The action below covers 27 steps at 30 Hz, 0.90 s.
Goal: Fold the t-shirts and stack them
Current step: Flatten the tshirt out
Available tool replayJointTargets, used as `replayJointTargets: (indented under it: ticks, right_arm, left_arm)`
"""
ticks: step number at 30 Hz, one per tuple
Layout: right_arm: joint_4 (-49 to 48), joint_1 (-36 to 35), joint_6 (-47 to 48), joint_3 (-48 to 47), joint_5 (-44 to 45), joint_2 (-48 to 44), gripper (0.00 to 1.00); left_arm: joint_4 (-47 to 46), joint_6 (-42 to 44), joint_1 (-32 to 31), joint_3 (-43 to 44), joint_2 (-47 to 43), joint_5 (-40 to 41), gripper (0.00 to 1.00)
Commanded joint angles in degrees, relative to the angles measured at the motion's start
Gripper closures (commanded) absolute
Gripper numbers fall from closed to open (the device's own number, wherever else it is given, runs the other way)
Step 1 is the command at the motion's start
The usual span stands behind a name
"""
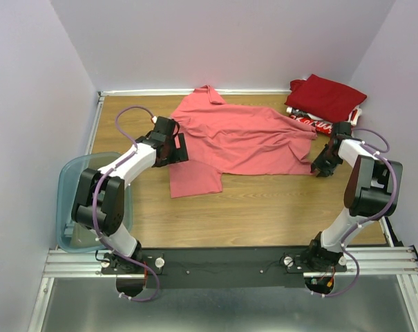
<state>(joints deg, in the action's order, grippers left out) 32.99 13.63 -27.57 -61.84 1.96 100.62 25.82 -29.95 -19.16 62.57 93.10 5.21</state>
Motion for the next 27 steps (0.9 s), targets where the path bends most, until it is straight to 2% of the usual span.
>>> replayJointTargets:
  ticks: [1, 3, 8, 15, 19, 27]
  right_arm:
    - [-1.7, 0.52, 0.06, 1.2, 1.64, 2.04, 0.75]
    - [-1.79, 0.52, 0.15, 1.03, 1.74, 2.3, 0.8]
    - [-1.7, 0.52, 0.24, 0.58, 1.82, 2.83, 0.86]
    - [-1.7, 0.52, 0.06, 0.41, 1.65, 2.74, 0.87]
    - [-1.7, 0.52, -0.02, 0.5, 1.03, 2.57, 0.88]
    - [-1.7, 0.52, 1.03, 0.85, 1.03, 1.86, 0.88]
  left_arm:
    - [1.42, 0.25, -0.44, -1.74, -3.36, 2.95, 0.02]
    - [2.91, 0.69, -0.7, -2.09, -3.8, 3.92, 0.02]
    - [5.46, 0.78, -2.1, -3.32, -5.73, 4.11, 0.02]
    - [8.37, -3.17, -6.59, -7.01, -9.07, 3.23, 0.02]
    - [7.75, -6.25, -6.95, -12.1, -10.57, 1.91, 0.1]
    - [5.64, -8.54, -6.95, -15.81, -12.07, 0.15, 0.26]
